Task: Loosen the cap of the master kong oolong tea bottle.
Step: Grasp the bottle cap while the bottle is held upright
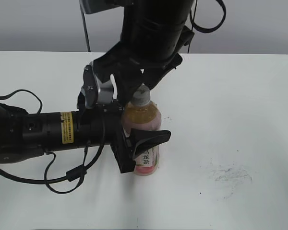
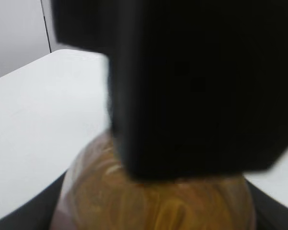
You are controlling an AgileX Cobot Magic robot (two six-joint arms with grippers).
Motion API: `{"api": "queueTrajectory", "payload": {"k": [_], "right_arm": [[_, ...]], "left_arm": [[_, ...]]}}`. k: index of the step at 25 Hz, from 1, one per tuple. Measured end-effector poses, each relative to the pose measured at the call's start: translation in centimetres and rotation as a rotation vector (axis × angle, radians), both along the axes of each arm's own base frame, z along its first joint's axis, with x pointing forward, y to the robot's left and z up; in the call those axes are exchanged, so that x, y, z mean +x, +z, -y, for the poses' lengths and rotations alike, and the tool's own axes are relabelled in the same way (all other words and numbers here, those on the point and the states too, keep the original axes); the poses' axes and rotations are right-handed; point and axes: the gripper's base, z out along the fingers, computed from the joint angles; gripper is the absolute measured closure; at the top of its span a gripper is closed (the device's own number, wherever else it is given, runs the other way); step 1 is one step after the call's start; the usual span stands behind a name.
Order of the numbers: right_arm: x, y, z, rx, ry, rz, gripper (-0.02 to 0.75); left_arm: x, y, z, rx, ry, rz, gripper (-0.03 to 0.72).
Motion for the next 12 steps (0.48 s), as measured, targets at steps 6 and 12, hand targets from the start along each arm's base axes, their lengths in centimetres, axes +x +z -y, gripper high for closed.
{"api": "queueTrajectory", "payload": {"k": [6, 12], "right_arm": [[0.03, -0.09, -0.02, -0.001, -0.007, -0.003, 0.381], [0.04, -0.09, -0.02, 0.0, -0.014, -0.004, 0.351]], "left_arm": [[-0.01, 0.0, 0.0, 0.0, -0.001, 0.0, 0.241], [-0.01, 0.0, 0.0, 0.0, -0.001, 0.0, 0.241]]}}
